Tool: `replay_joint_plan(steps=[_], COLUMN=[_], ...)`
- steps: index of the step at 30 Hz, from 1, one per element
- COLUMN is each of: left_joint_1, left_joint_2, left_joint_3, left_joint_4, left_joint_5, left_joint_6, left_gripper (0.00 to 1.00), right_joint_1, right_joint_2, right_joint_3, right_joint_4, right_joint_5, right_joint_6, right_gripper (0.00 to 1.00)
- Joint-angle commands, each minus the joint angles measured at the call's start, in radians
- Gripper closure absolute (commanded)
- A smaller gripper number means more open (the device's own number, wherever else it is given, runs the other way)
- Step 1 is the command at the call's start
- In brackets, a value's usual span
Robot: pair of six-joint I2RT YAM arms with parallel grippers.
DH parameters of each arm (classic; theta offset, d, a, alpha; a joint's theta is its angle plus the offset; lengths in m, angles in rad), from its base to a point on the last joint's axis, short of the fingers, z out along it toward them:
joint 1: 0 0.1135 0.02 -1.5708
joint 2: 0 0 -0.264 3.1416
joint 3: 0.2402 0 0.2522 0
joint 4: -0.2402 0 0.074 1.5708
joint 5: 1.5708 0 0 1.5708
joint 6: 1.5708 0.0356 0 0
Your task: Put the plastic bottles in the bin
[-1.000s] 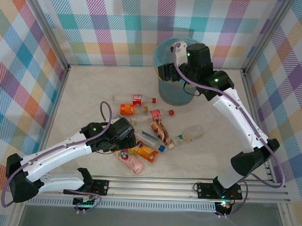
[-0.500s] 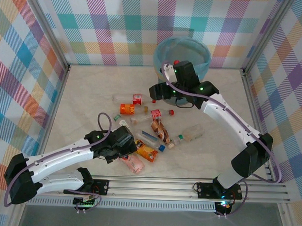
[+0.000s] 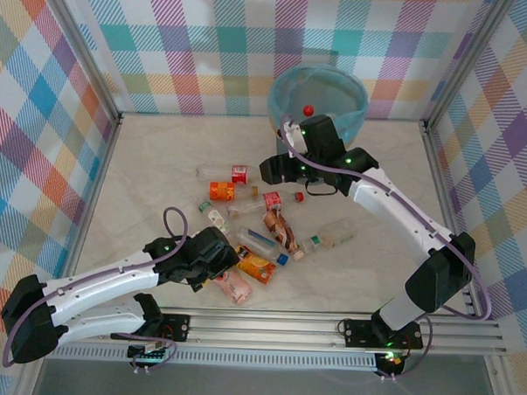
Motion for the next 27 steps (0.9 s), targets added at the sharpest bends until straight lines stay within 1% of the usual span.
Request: replay_joint_plan(steps=[1, 7, 19, 27], left_joint_1=[-0.005, -0.007, -0.031, -0.036], left_joint_2=[0.001, 0.05, 0.134, 0.146], left_joint_3=[-0.035, -0.033, -0.036, -0.053], left_joint_4=[0.032, 0.014, 0.064, 0.075], left_joint_5=[0.016, 0.043, 0.076, 0.079], left_joint_6=[-0.04, -0.028, -0.015, -0.006], left_gripper=[0.12, 0.12, 0.13, 0.22], right_joint_1=[0.007, 0.007, 0.007, 0.007], right_joint_2=[-0.022, -0.025, -0.016, -0.01], right_joint_3=[0.0, -0.015, -0.017, -0.017], right_joint_4=[0.021, 0.021, 0.022, 0.021], right_joint_5=[-0.023, -0.012, -0.012, -0.012], right_joint_6=[0.002, -0.005, -0.01, -0.013], right_gripper=[0.28, 0.28, 0.28, 0.28])
